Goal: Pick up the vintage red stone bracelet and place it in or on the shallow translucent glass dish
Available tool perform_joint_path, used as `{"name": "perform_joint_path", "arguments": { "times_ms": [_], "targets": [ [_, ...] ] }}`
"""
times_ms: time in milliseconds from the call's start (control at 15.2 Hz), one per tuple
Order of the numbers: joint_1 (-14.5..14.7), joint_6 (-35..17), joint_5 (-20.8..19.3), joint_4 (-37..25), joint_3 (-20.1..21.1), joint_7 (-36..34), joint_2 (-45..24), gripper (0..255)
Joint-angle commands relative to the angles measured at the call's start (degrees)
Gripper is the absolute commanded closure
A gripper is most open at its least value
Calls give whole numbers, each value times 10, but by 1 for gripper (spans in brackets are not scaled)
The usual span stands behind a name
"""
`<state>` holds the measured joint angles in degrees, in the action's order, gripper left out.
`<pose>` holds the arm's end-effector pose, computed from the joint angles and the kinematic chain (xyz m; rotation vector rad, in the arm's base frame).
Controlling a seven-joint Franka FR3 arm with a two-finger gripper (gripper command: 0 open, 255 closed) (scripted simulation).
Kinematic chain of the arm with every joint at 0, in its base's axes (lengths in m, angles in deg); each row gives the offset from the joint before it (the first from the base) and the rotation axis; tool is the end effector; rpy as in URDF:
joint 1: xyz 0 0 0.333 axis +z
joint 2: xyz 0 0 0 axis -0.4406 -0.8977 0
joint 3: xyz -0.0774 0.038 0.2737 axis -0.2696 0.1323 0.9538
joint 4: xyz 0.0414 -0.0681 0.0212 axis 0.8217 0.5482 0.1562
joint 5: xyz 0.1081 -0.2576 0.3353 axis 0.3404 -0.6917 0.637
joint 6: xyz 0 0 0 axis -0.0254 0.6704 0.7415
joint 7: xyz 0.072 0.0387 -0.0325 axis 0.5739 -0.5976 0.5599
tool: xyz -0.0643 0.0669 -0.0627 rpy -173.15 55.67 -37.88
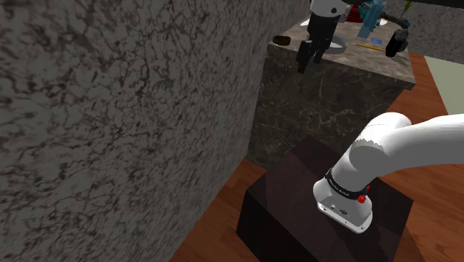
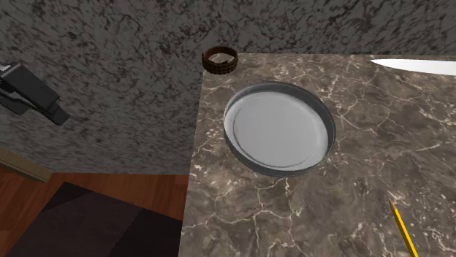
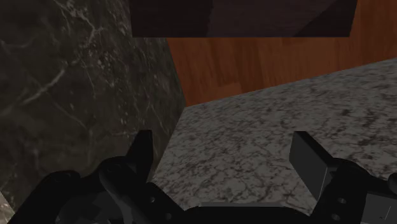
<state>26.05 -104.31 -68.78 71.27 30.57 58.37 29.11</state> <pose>0.3631 -0.0187 0.5638 3.0408 -0.0309 -0.0107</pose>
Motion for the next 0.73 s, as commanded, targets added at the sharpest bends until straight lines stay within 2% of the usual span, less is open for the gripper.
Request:
{"name": "perform_joint_path", "arguments": {
  "times_ms": [0,660],
  "targets": [
    [0,0,0,0,0,0,0,0],
    [-29,-29,-2,-177,-86,51,-219,0]
  ]
}}
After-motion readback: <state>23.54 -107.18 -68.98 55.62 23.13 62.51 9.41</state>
